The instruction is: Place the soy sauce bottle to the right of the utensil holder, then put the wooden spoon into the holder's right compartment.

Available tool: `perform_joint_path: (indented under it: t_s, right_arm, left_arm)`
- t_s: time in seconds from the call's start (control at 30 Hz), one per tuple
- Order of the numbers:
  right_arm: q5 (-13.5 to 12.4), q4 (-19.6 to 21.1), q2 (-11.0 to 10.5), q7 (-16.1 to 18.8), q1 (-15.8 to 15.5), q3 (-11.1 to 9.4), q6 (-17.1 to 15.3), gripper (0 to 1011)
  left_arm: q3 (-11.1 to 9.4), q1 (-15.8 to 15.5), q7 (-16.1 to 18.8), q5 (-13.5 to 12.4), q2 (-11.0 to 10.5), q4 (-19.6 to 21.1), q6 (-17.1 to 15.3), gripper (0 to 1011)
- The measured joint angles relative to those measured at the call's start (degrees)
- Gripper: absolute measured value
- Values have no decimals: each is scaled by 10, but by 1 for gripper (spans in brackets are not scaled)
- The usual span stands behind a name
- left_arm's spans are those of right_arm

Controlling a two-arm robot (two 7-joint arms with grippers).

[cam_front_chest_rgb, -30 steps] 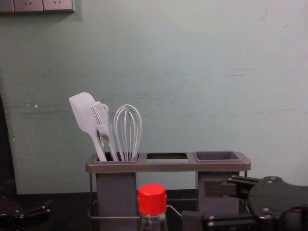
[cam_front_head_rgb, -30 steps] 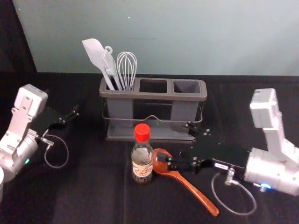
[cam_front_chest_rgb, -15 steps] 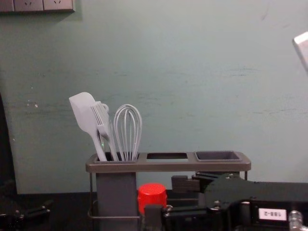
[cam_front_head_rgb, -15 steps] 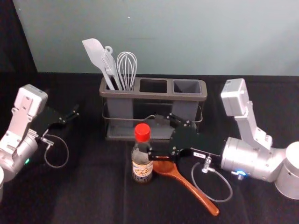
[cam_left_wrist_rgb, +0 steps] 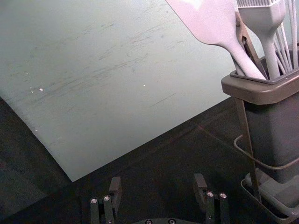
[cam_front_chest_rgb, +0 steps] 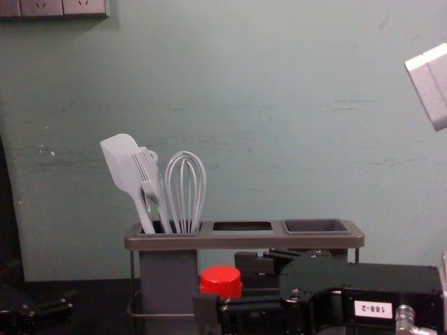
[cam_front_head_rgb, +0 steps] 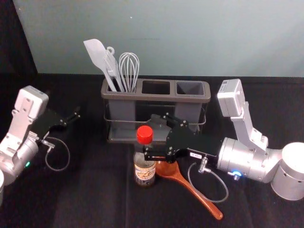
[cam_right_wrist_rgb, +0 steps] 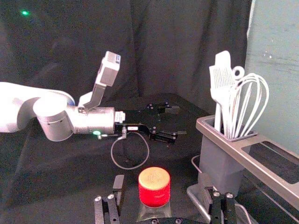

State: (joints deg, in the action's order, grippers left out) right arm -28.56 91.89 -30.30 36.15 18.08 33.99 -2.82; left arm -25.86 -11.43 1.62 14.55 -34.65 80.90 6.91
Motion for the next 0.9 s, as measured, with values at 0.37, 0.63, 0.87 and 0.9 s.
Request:
perform_joint_path:
  t_s: [0.37, 0.63, 0.87, 0.9]
  right_arm:
    - [0, 2, -1, 0, 0, -1, -1, 893]
    - [-1, 2, -1, 0, -1, -1, -2, 640]
    - [-1, 3, -1, 0, -1, -1, -3, 419]
    - [-1, 3, -1, 0, -1, -1, -3, 419]
  left_arm:
    - [0, 0, 0, 0, 0, 0, 0, 1005]
    - [0, 0, 0, 0, 0, 0, 0, 1005]
    - [0, 0, 0, 0, 0, 0, 0, 1005]
    - [0, 0, 0, 0, 0, 0, 0, 1005]
